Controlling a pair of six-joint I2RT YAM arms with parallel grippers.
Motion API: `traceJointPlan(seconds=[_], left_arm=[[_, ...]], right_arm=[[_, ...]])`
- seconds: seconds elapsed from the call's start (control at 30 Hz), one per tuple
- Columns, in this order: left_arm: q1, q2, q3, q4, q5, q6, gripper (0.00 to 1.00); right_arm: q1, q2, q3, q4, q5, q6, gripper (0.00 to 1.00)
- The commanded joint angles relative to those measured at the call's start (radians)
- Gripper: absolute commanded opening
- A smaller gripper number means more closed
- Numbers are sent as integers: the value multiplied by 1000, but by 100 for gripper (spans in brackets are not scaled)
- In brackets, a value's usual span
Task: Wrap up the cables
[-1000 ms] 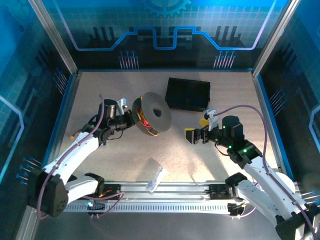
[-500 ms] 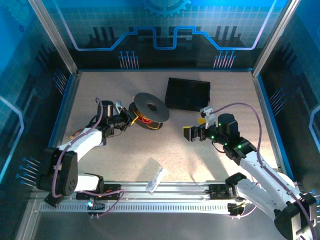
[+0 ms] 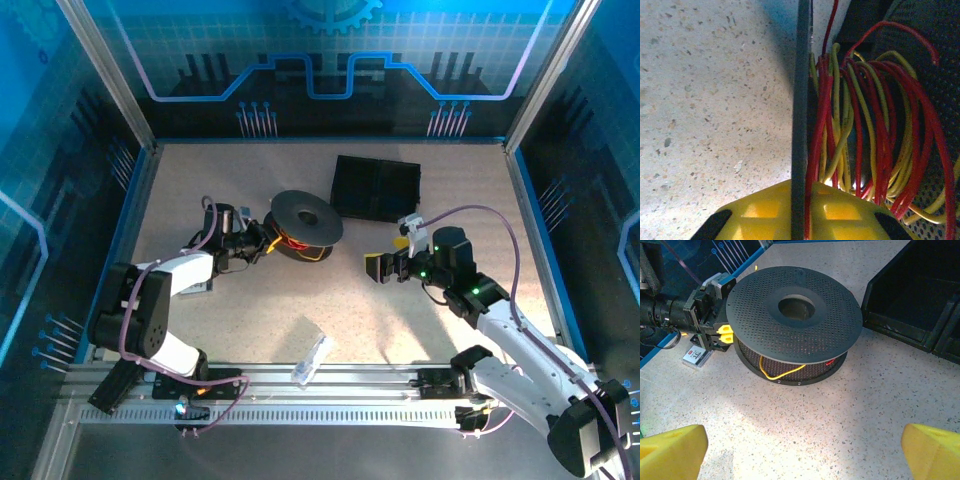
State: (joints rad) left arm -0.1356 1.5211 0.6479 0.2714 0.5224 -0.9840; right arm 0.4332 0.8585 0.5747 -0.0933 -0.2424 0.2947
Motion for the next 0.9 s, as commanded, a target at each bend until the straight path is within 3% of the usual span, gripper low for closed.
traceJointPlan(seconds=[0.0,0.03,0.27,0.43,0.67,0.73,0.77,0.87], left_arm=[[5,-18,28,-42,-27,59,14],[5,-27,33,-72,-41,74,15],[5,-79,38,-184,-96,132,50],[5,-184,28,-306,-200,174,73],[8,-401,-16,-469,-333,226,83],[7,-469,-7,-532,-362,254,88],[5,-499,-1,-562,-376,268,97],[-10,-637,17,-664,-441,316,99]], right_arm=[[10,-1,-18,13,2,3,100],[10,0,-20,16,-1,6,100],[12,24,-6,-1,-21,19,100],[13,19,12,-54,-14,34,100],[13,-13,54,-177,-8,42,100],[17,-43,51,-203,-6,47,100],[21,-58,48,-217,-5,47,100],[47,-124,39,-273,39,53,100]])
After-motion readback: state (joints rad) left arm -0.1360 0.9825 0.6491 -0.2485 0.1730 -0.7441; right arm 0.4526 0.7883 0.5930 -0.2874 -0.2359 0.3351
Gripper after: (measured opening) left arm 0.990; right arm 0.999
